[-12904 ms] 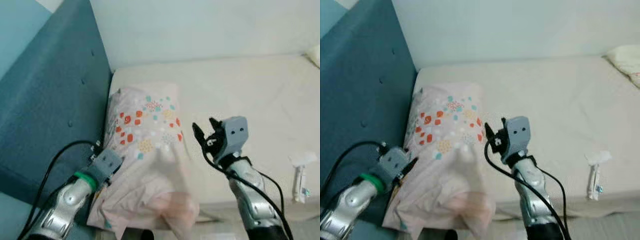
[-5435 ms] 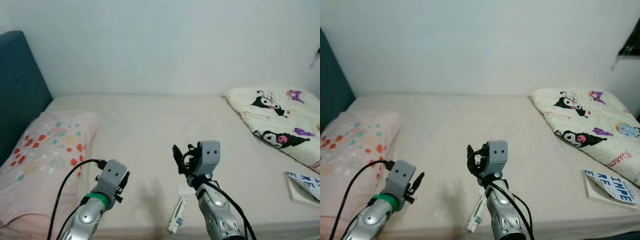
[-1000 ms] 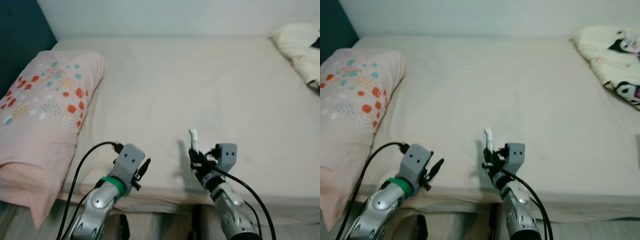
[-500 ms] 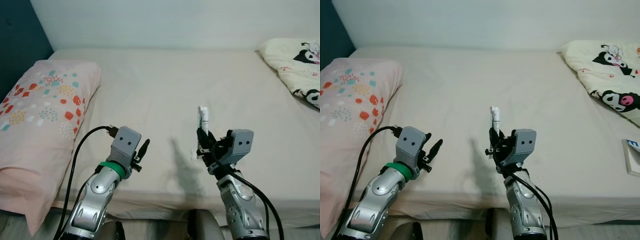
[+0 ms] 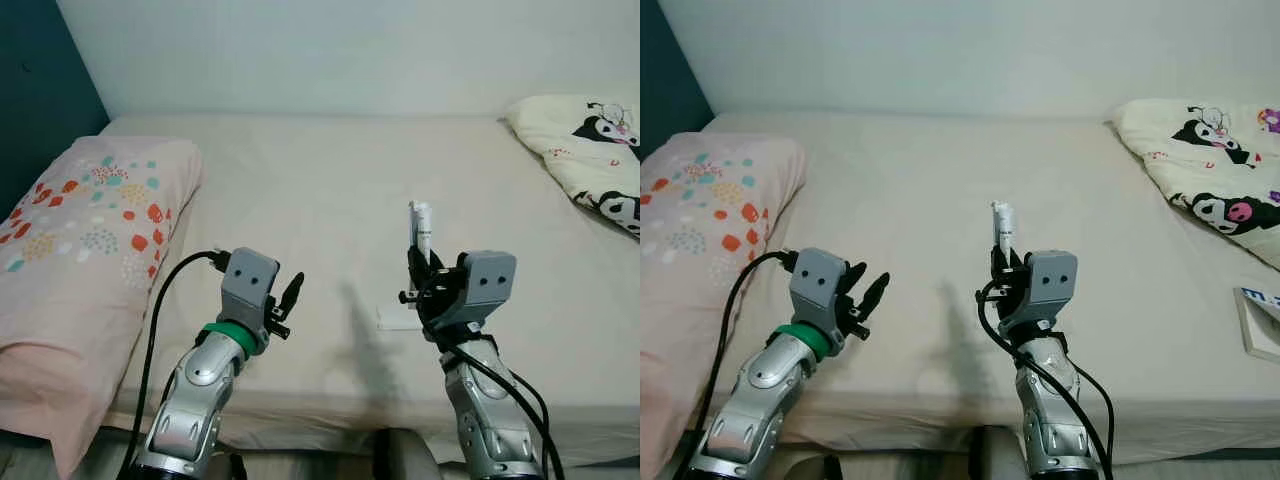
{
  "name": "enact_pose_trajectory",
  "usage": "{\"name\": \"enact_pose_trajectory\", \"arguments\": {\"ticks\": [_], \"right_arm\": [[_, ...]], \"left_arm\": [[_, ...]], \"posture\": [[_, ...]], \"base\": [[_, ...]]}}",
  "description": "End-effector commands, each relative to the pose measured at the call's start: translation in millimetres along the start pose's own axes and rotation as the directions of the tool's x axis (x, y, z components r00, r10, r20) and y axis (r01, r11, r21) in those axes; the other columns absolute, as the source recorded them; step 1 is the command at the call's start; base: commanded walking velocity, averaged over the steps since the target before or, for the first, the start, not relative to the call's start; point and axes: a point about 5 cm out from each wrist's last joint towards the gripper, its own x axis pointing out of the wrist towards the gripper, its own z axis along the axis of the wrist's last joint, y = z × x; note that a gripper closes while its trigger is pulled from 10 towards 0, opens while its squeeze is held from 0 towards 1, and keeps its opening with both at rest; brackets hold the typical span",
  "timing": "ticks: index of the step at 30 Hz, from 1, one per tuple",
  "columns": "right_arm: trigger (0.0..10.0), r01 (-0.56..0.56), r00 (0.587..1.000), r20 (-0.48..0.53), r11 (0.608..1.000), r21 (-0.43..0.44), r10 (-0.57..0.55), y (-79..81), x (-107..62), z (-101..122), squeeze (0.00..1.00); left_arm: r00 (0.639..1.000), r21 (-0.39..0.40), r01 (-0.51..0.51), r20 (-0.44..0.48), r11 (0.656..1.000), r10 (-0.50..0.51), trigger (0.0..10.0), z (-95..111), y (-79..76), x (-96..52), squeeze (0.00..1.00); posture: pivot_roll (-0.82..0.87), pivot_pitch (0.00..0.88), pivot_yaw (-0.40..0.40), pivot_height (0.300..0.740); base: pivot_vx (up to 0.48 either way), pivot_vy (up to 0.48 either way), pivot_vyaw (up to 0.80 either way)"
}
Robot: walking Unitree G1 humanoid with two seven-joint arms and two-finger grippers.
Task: Clean up the room
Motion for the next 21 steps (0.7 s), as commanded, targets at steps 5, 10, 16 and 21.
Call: {"name": "enact_pose_trajectory", "arguments": {"ticks": [5,10,16,21], "right_arm": [[10.0,0.004,1.0,-0.027,1.0,-0.011,-0.004,2.7,-3.7,-5.8,0.0],[10.0,0.01,0.999,-0.048,1.0,-0.013,-0.011,2.7,-7.1,-11.6,0.0],[10.0,0.015,0.997,-0.073,1.0,-0.013,-0.016,1.8,-10.3,-17.7,0.0],[10.0,0.017,0.997,-0.08,1.0,-0.016,-0.018,2.0,-11.1,-18.9,0.0]], "left_arm": [[0.999,-0.003,0.012,-0.033,1.0,-0.012,10.0,-7.6,-2.8,2.6,0.0],[0.999,-0.006,0.016,-0.038,1.0,-0.016,10.0,-8.4,-2.9,4.4,0.0],[0.999,-0.009,0.025,-0.039,1.0,-0.026,10.0,-9.3,-7.1,6.7,0.0],[0.999,-0.014,0.029,-0.039,0.999,-0.029,10.0,-10.0,-10.3,8.3,0.0]], "posture": [[-0.15,0.047,0.065,0.665],[-0.15,0.048,0.065,0.68],[-0.15,0.052,0.064,0.705],[-0.15,0.056,0.062,0.725]], "base": [[0.0,0.0,0.0],[0.0,0.0,0.0],[0.0,0.0,0.0],[0.0,0.0,0.0]]}}
